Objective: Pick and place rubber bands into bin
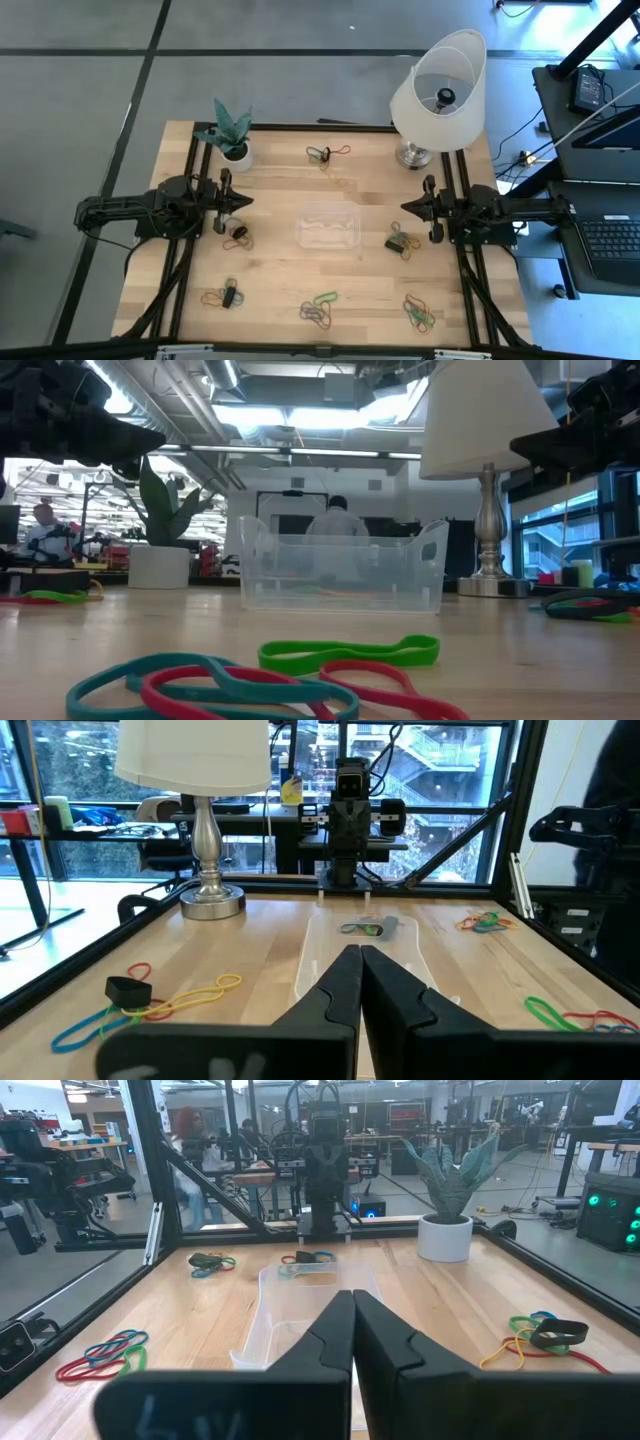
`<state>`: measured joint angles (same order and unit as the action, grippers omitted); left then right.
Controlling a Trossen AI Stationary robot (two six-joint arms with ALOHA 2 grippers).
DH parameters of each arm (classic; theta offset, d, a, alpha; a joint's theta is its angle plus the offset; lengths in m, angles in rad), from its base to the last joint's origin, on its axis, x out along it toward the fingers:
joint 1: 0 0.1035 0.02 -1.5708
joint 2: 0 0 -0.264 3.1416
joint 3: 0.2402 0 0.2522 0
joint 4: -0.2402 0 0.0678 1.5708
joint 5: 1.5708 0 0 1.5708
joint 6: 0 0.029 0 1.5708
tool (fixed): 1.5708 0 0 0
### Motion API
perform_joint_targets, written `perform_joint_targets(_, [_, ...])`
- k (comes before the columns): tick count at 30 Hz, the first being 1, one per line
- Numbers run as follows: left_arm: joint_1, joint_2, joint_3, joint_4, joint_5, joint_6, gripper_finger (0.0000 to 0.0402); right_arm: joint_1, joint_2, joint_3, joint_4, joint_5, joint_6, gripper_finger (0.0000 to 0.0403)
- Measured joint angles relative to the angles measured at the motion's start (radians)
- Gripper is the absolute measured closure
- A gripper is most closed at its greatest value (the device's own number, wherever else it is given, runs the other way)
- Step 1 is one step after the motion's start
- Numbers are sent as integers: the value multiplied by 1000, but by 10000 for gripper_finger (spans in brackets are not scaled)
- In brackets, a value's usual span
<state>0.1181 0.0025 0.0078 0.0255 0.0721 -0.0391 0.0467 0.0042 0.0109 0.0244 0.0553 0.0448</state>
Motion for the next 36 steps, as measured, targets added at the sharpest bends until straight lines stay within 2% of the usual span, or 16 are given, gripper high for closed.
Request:
perform_joint_targets(17, [0, 0, 0, 0, 0, 0, 396, 0, 0, 0, 0, 0, 10, 395])
perform_joint_targets(24, [0, 0, 0, 0, 0, 0, 396, 0, 0, 0, 4, 0, 146, 395])
perform_joint_targets(28, [0, 0, 0, 0, 0, 0, 396, 0, 5, 0, 38, -3, 130, 397])
perform_joint_targets(31, [0, 0, 0, 0, 0, 0, 396, 1, 29, 0, 141, -4, 133, 400])
perform_joint_targets(36, [0, 0, 0, 0, 0, 0, 396, 0, 148, 48, 202, 104, 131, 401])
